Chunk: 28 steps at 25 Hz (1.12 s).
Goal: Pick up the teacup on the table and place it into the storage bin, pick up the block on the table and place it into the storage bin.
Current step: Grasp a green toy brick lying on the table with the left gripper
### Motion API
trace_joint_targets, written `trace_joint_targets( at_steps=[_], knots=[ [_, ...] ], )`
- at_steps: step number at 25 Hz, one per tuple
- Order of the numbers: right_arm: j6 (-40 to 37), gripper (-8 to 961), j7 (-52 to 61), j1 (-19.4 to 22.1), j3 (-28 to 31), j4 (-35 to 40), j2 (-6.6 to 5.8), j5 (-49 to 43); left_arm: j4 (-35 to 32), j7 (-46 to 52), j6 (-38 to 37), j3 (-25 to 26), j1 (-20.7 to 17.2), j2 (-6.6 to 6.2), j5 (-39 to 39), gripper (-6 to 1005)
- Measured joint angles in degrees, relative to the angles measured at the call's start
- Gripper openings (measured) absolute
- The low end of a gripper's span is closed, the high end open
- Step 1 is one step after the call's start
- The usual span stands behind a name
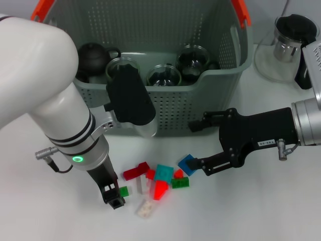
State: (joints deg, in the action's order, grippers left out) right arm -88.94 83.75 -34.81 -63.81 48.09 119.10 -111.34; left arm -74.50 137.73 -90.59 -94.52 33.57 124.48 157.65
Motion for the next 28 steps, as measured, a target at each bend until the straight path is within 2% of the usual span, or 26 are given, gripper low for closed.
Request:
trace_joint_targets(
  at_steps=[2, 19, 28],
  knots=[
    [0.0, 942, 0.0, 0.0, 0.0, 0.0, -0.01, 0.0, -0.2, 0.0, -0.1, -0.3, -0.1, 0.09, -0.1, 580],
    [0.1, 941, 0.0, 0.0, 0.0, 0.3, 0.05, 0.2, 0.9, -0.4, 2.1, -1.1, -0.6, 0.24, 0.0, 570],
    [0.4, 941, -0.3, 0.0, 0.1, 0.2, 0.17, 0.2, 1.7, -1.0, 2.8, -1.5, -0.6, 0.24, 0.0, 465]
  ],
)
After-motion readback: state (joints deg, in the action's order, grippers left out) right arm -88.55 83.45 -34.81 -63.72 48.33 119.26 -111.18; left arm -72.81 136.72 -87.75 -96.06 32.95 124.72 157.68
